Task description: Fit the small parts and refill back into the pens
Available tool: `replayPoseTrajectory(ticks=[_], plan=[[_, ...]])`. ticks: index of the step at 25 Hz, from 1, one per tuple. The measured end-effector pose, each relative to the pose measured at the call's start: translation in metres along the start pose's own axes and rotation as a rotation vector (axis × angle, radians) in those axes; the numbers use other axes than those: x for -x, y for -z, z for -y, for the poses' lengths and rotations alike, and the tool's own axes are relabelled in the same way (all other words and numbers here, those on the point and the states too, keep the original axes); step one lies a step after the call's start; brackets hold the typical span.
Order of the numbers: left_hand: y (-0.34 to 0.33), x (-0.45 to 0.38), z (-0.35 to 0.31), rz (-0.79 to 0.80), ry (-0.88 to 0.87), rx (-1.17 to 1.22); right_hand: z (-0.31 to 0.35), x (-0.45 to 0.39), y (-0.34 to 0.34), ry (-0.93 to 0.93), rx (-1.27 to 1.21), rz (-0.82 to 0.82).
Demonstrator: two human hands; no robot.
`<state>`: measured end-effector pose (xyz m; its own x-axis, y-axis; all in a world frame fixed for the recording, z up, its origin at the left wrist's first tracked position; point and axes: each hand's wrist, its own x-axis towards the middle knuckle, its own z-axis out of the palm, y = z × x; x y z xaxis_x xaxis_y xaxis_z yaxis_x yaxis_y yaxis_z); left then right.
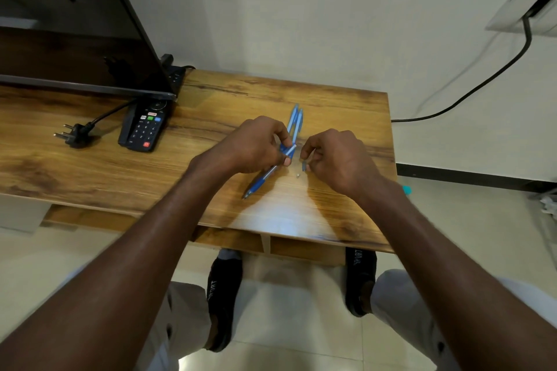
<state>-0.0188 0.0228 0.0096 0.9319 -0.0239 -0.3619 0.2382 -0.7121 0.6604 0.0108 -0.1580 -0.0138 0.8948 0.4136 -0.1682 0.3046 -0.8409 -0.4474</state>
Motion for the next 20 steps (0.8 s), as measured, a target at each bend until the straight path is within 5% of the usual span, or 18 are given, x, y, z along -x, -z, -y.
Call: replayPoseTrajectory(ticks=[16, 20], plan=[[-0.0006, 0.0007, -0.0024, 0.115, 0.049, -0.033, 0.0064, 0.0023, -0.0041, 0.069, 0.039, 0.066], [0.0059, 0.0029, -0.0009, 0.118, 0.038, 0.054, 0.0043, -0.0024, 0.0049, -0.026, -0.225, -0.036]])
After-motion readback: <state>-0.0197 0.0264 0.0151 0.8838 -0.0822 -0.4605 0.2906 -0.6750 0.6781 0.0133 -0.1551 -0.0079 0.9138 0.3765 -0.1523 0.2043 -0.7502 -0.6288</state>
